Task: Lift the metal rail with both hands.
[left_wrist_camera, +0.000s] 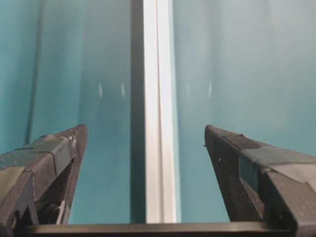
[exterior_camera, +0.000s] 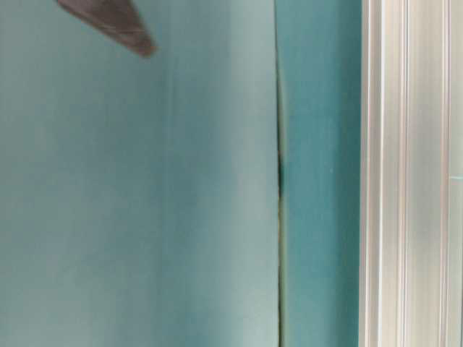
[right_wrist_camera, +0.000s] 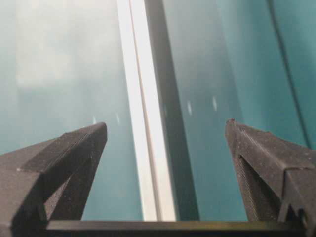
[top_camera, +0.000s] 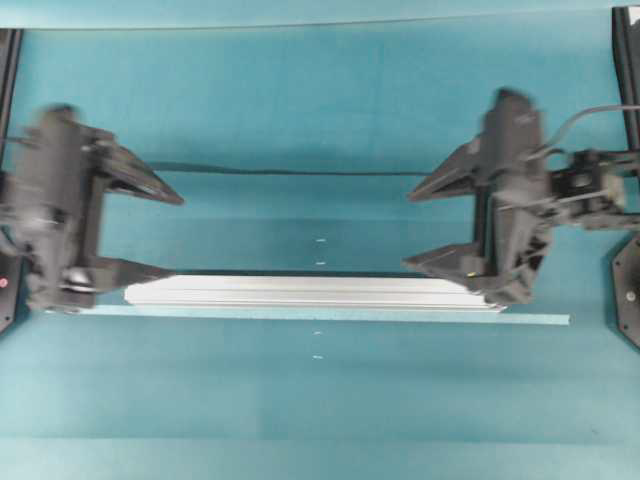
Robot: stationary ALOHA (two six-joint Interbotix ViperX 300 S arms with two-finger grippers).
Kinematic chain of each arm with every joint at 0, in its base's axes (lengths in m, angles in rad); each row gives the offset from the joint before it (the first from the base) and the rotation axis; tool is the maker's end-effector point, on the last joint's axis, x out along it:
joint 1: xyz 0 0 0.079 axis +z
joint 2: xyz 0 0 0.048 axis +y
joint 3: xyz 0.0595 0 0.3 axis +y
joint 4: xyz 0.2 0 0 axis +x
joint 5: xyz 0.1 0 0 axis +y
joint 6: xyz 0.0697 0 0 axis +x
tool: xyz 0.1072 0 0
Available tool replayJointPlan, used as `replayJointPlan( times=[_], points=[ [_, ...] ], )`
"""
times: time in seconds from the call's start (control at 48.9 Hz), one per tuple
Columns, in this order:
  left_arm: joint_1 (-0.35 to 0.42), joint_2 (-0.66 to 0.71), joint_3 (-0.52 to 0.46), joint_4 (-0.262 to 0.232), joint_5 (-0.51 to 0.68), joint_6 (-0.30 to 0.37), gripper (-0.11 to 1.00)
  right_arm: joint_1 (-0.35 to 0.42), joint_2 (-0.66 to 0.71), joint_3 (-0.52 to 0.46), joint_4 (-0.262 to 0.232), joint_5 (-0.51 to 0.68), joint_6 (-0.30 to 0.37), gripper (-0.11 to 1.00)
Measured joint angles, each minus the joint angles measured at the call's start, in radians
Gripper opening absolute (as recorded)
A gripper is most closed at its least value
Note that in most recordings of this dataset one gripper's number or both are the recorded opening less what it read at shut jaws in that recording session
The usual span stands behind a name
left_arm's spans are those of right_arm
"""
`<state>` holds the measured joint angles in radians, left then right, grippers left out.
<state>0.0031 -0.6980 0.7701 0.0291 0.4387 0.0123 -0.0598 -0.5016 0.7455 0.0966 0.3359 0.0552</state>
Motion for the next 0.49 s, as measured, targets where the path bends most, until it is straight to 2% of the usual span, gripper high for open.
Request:
replayJointPlan(
  times=[0.246, 0.491],
  points=[
    [0.000, -0.135, 0.034, 0.000, -0.118, -0.018, 0.93, -0.002, -0.150, 0.069, 0.000, -0.087, -0.005, 0.97],
    [0.000, -0.153, 0.094, 0.000, -0.241, -0.058, 0.93, 0.000, -0.288, 0.141, 0.000, -0.169, -0.009, 0.97]
  ],
)
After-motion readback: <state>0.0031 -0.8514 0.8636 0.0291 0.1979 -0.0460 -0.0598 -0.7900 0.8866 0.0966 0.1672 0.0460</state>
